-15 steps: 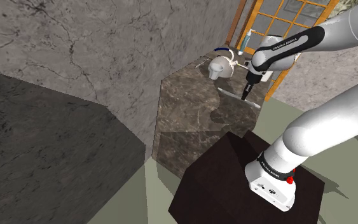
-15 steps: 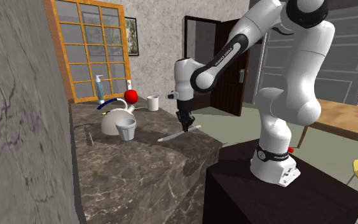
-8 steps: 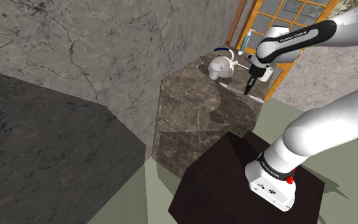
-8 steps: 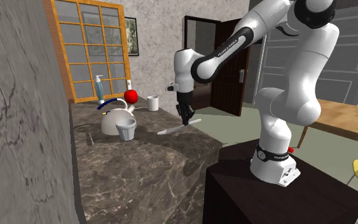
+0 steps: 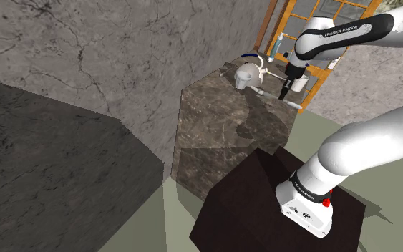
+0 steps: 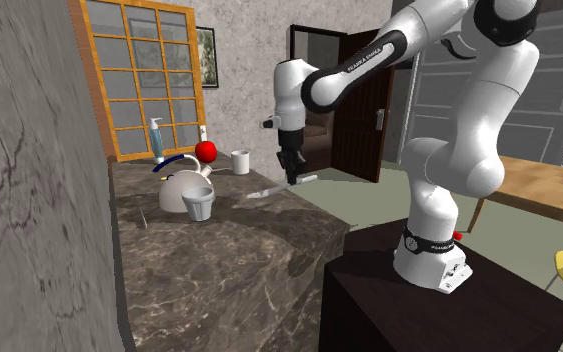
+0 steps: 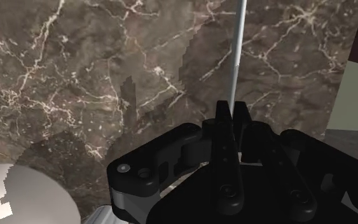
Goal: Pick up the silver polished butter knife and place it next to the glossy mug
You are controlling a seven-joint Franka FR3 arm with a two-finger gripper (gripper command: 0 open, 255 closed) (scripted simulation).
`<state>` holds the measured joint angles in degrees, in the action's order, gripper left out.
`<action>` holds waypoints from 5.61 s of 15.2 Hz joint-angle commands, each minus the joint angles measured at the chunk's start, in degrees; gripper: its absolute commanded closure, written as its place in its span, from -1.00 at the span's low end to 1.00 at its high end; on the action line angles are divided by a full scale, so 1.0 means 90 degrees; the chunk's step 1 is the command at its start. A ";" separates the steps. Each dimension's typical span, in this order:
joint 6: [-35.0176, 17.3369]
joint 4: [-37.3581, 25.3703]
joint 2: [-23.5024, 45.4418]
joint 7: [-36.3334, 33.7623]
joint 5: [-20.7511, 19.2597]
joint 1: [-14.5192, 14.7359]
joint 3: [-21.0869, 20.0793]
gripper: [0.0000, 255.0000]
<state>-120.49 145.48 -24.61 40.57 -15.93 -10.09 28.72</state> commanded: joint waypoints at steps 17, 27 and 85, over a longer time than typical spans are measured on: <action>0.1236 -0.1488 0.0203 0.0463 0.0215 0.0060 0.0099 1.00; 0.1189 -0.3895 0.2866 0.2366 0.1557 0.0028 0.1252 1.00; 0.0731 -0.6268 0.6396 0.4087 0.3793 -0.1534 0.0974 -1.00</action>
<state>-114.97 89.25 33.86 77.74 18.73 -24.33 37.15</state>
